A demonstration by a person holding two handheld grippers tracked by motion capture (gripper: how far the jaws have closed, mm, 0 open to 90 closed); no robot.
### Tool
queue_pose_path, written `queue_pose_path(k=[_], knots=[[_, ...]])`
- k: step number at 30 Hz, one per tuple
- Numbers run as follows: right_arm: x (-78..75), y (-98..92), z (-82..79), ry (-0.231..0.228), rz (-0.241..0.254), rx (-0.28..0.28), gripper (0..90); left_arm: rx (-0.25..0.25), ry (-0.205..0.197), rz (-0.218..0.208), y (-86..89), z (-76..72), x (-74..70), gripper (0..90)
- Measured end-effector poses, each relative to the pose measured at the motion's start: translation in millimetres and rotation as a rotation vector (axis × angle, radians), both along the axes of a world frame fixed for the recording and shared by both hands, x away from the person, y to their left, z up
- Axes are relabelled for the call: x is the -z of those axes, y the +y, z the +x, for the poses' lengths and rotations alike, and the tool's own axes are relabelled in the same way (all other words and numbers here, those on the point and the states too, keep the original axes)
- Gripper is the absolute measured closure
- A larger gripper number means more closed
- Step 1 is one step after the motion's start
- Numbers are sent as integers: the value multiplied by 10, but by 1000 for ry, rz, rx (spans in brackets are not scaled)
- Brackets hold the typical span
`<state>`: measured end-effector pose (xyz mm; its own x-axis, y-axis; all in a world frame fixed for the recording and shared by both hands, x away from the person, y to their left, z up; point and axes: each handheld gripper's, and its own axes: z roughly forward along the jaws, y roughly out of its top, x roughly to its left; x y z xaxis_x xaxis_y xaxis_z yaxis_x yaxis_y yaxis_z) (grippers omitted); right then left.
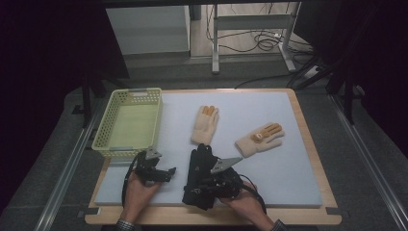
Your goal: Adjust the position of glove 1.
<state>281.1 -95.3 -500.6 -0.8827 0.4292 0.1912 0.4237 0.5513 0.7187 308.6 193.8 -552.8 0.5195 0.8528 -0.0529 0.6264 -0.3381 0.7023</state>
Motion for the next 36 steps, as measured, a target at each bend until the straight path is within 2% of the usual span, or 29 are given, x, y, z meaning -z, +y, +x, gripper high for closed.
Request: queue_pose_path(k=[3, 5, 8, 11, 12, 13, 15, 16, 17, 24, 27, 28, 29, 30, 33, 36], knots=[[-72, -55, 152, -75, -34, 60, 649, 0, -1, 0, 1, 0, 0, 50], [-80, -90, 306, -106, -54, 111, 635, 0, 0, 1, 1, 0, -1, 49], [-58, -101, 566, -108, -60, 173, 553, -3, -1, -3, -2, 0, 1, 50], [14, -62, 794, -77, -64, 210, 508, 1, -1, 2, 2, 1, -1, 49], [47, -43, 855, -61, -61, 219, 515, 1, 0, 1, 1, 0, -1, 50], [79, -27, 907, -37, -55, 229, 566, 0, 0, 0, 1, 0, -1, 50], [126, -10, 969, -1, -48, 240, 752, 1, 0, 0, 2, 0, -1, 50], [138, -2, 977, 1, -48, 250, 841, 0, 1, 0, 1, 0, -1, 50], [134, 1, 974, -1, -45, 251, 857, 0, 1, 0, 1, 0, -1, 49], [-142, -45, 759, -106, -80, 257, 865, 1, 0, 2, 2, 1, -1, 49], [-104, -100, 745, -104, -96, 260, 847, 0, 0, 0, 0, 0, -1, 49], [-56, -116, 766, -94, -97, 261, 814, 1, -1, 2, 2, 1, -1, 49], [3, -135, 795, -80, -95, 266, 732, 0, 0, 1, 0, 0, -1, 50], [28, -150, 810, -78, -92, 268, 688, 0, 0, 0, 0, 0, -1, 49], [19, -239, 790, -85, -70, 261, 668, 0, 1, 0, 1, 0, -1, 50], [-48, -331, 678, -108, -67, 246, 681, -2, 0, -3, 0, 0, 0, 49]])
